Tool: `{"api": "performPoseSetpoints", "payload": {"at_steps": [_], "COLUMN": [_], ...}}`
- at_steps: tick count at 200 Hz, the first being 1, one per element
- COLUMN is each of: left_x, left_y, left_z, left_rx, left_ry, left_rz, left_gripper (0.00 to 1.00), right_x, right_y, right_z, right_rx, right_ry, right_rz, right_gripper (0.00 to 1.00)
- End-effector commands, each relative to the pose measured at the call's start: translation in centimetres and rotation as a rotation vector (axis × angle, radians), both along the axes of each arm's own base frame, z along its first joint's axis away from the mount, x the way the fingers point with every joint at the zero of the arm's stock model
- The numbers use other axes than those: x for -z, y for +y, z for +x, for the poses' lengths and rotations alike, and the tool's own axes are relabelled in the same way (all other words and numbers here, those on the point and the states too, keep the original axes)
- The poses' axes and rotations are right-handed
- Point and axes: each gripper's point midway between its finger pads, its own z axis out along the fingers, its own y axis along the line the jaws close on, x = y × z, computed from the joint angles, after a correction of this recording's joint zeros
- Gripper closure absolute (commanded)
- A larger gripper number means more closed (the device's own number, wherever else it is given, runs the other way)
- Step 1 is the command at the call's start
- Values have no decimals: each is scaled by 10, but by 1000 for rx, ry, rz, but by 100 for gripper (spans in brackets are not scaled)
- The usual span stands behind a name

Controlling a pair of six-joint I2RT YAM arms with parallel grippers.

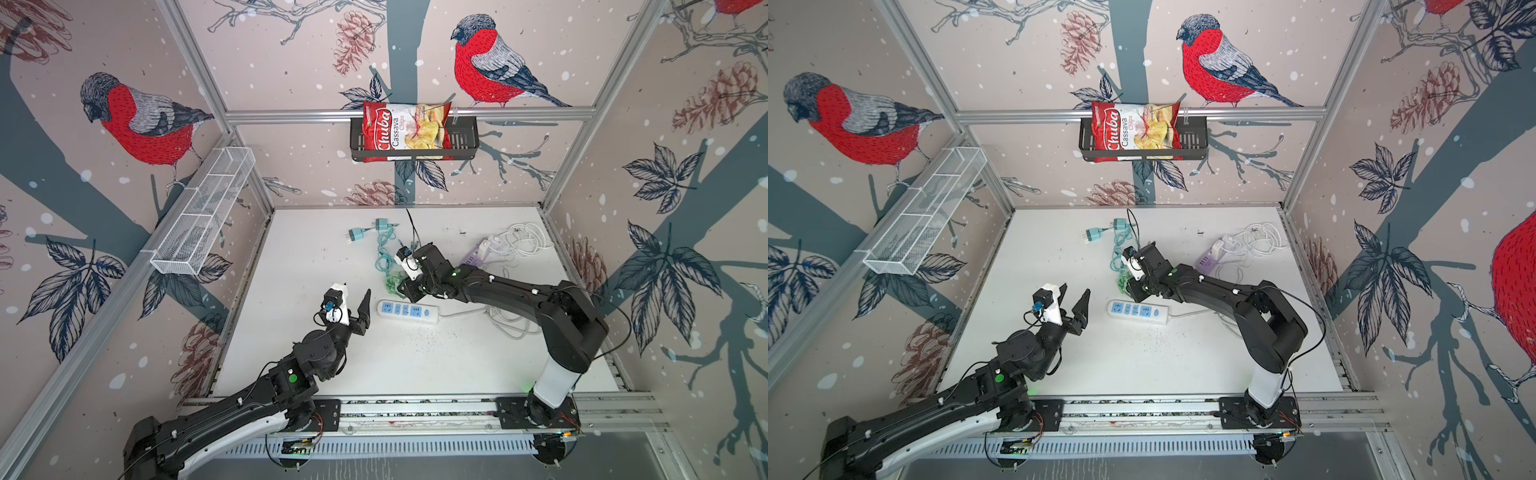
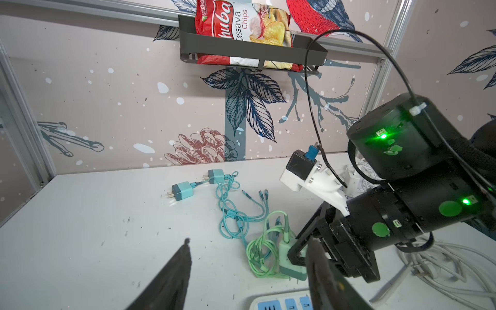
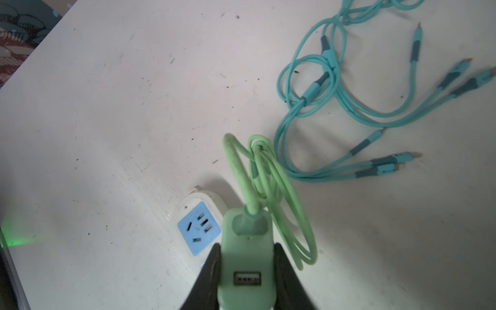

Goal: Insert the plug
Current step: 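Open the left gripper and draw the left arm back while the right holds the charger, then move the green charger over a white-and-blue strip socket with the right gripper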

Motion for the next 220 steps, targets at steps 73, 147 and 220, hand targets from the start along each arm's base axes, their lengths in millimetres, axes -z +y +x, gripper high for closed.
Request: {"api": "performPoseSetpoints", "payload": {"at_steps": [73,147,220], "left_x": [16,22,27], "left_y": [-1,0,2], "left_z": [3,5,4], "left_rx": [-16,-32,-37], "left_ry": [51,56,62], "left_rz": [14,20,24], "left_gripper": [34,34,34], "right_x": [-1,-4,-6], "right_y": [11,6,11], "right_z": [-19,-17,-12], "right_rx": [-99,-98,-84], "right_ry": [-67,-103,-110], "right_rz": [12,11,35], "right_gripper": [99,99,99]}}
